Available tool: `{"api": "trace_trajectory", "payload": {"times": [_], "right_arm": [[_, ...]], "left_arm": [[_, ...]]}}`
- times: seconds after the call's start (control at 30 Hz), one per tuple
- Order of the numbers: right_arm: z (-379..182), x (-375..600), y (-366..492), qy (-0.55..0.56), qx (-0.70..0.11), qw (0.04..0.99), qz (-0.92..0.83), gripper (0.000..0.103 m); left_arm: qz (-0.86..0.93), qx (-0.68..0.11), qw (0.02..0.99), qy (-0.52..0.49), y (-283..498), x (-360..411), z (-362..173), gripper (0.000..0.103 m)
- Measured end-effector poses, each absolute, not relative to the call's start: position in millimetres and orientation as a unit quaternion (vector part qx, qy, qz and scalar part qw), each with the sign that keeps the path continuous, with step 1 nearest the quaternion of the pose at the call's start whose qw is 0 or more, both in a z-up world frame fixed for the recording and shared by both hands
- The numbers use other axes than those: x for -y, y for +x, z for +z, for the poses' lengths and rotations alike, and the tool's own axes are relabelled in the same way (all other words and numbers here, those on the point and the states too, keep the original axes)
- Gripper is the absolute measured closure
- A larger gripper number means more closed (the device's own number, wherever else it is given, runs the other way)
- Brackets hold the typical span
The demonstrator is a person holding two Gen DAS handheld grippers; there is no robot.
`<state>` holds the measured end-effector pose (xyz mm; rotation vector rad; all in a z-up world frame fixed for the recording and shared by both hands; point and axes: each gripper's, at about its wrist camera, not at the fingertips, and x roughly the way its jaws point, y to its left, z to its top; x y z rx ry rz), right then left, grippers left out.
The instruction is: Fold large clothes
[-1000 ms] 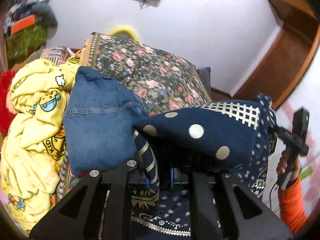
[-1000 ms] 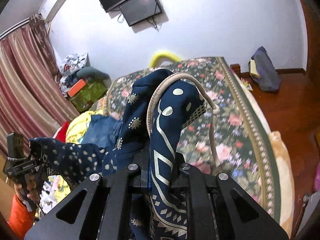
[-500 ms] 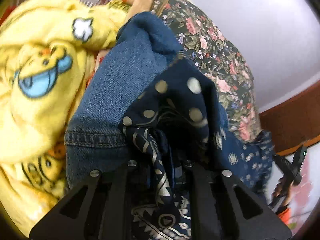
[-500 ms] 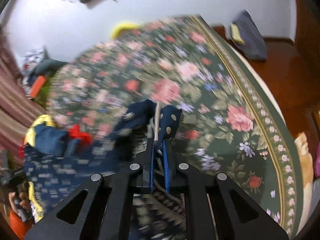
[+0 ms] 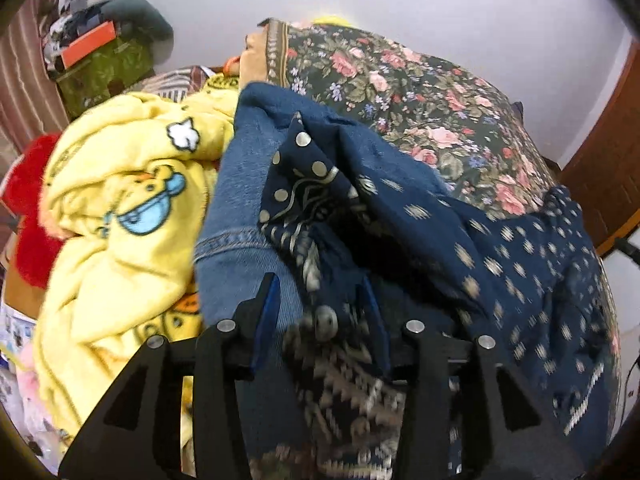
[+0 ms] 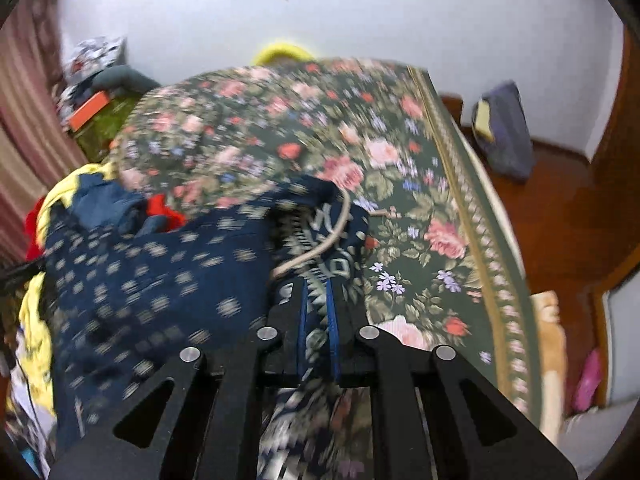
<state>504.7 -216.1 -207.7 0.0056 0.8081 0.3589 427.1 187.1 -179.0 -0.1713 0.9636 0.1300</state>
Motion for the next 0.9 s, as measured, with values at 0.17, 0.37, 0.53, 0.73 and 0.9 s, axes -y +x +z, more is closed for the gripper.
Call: {"api": "trace_trajectory", "payload": {"times": [0.17, 0.37, 0.53, 0.73, 0.9], "right_arm": [[-167.1, 213.1, 446.2, -0.009, -0.338, 0.921, 0.194, 0.053], [-146.8, 212.2, 397.6, -0.009, -0.32, 0.925, 0.203, 0.029], [-148.2, 208.7, 365.1, -0.034, -0.325, 0.925, 0.195, 0.021], [-169.4, 211.7, 337.2, -0.055, -0.344, 0.92, 0.181, 0.02], [-200.8, 217.0, 324.1, -0.049, -0.386, 0.903, 0.183, 0.02]], "left_arm": [[0.052, -0.45, 0.89, -0.057, 389.1, -171.1, -150.1, 0.057], [0.036, -0.424, 0.905, -0.019, 336.3, -149.1, -116.4, 0.041], [0.019, -0.417, 0.909, 0.003, 300.4, -135.1, -105.5, 0.022], [-0.005, -0.439, 0.898, -0.011, 266.9, -131.1, -121.7, 0.016], [-0.022, -0.491, 0.868, -0.063, 248.0, -141.6, -168.7, 0.016]]}}
